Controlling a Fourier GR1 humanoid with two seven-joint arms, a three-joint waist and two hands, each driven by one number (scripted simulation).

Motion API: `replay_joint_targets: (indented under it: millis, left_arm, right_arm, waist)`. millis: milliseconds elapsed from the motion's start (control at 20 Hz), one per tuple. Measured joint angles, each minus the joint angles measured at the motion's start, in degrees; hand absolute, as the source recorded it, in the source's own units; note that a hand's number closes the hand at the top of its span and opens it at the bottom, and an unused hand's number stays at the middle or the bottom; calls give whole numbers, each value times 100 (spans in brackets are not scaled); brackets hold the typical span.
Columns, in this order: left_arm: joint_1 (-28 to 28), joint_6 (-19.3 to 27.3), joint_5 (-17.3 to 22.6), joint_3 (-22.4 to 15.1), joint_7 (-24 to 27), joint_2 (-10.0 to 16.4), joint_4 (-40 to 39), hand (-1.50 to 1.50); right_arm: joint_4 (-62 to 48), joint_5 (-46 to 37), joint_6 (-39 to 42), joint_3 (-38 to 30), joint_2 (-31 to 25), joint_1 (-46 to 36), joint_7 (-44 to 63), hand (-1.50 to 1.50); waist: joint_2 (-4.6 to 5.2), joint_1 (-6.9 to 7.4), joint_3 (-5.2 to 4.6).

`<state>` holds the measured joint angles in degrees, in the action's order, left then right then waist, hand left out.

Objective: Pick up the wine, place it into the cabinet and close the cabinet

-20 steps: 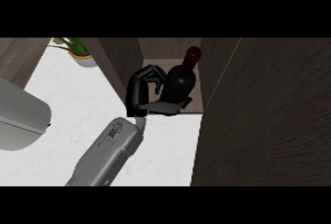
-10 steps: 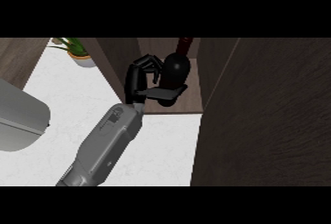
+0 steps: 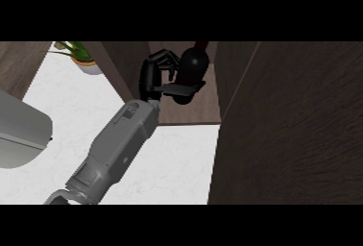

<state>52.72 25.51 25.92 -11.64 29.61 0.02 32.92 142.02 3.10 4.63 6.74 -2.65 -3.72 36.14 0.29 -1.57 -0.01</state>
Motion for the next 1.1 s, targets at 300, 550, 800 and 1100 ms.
replay_joint_targets:
  millis: [300,550,800,1100]
  left_arm:
    - [523,128,-96,203,438,20,-693,150]
    - [814,188,-96,449,778,18,-1194,150]
    - [1077,51,-65,715,1023,48,-1681,150]
    - [1189,-195,207,1061,1045,17,-1954,150]
  right_arm:
    - [-6,-12,30,115,69,95,-115,-150]
    - [-2,15,75,11,27,14,-94,-150]
    - [-42,-8,67,109,89,-22,-104,-150]
    - [-8,-12,107,239,140,157,-191,-150]
  waist:
    - [13,-30,0]
    - [31,-71,-1]
    - [51,-103,0]
    - [58,-151,3]
